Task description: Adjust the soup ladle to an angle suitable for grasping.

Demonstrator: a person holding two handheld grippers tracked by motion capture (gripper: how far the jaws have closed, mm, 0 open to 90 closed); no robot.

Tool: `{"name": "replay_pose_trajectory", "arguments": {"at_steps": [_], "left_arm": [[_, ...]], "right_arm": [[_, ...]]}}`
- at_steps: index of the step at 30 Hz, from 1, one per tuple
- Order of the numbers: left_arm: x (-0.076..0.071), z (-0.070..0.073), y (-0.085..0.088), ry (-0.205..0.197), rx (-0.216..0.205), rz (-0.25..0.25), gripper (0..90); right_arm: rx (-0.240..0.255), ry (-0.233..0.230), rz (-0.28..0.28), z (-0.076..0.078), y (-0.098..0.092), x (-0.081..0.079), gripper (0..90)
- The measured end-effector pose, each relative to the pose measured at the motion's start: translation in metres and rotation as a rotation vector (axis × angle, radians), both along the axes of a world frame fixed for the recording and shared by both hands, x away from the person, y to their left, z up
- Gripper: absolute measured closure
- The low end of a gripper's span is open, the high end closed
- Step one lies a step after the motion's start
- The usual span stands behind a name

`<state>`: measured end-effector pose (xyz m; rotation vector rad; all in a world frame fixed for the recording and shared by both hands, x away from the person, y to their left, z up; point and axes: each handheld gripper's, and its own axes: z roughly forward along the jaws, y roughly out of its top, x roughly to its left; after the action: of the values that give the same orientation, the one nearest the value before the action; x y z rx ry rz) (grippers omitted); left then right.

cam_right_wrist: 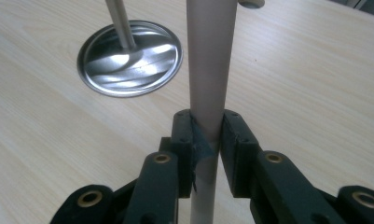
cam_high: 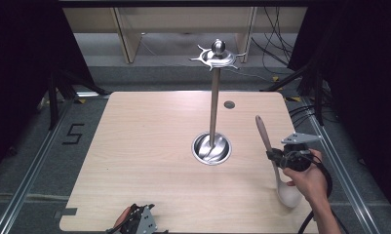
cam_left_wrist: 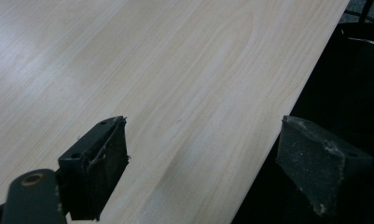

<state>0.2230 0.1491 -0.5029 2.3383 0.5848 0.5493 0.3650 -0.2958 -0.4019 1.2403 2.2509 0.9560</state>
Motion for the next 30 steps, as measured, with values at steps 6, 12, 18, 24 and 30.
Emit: {"name": "replay_pose_trajectory", "arguments": {"at_steps": [6, 12, 18, 24, 30], "left_arm": [[0.0, -0.002, -0.001, -0.002, -0.014, 0.003, 15.5], [-0.001, 0.0, 0.0, 0.002, -0.009, -0.005, 15.5], [0.0, -0.001, -0.001, -0.003, -0.006, -0.005, 15.5], [-0.001, 0.0, 0.0, 0.001, -0.018, 0.009, 15.5], [-0.001, -0.001, -0.001, 0.011, -0.023, -0.005, 15.5]], "right_arm": [[0.035, -0.078, 0.013, 0.003, -0.002, -0.019, 76.8], [0.021, -0.129, 0.031, 0.004, -0.005, -0.029, 76.8], [0.032, -0.18, 0.058, 0.004, -0.01, -0.035, 76.9], [0.064, -0.177, 0.055, 0.002, -0.006, -0.039, 76.9], [0.1, -0.21, 0.04, 0.005, -0.012, -0.042, 76.9]]}}
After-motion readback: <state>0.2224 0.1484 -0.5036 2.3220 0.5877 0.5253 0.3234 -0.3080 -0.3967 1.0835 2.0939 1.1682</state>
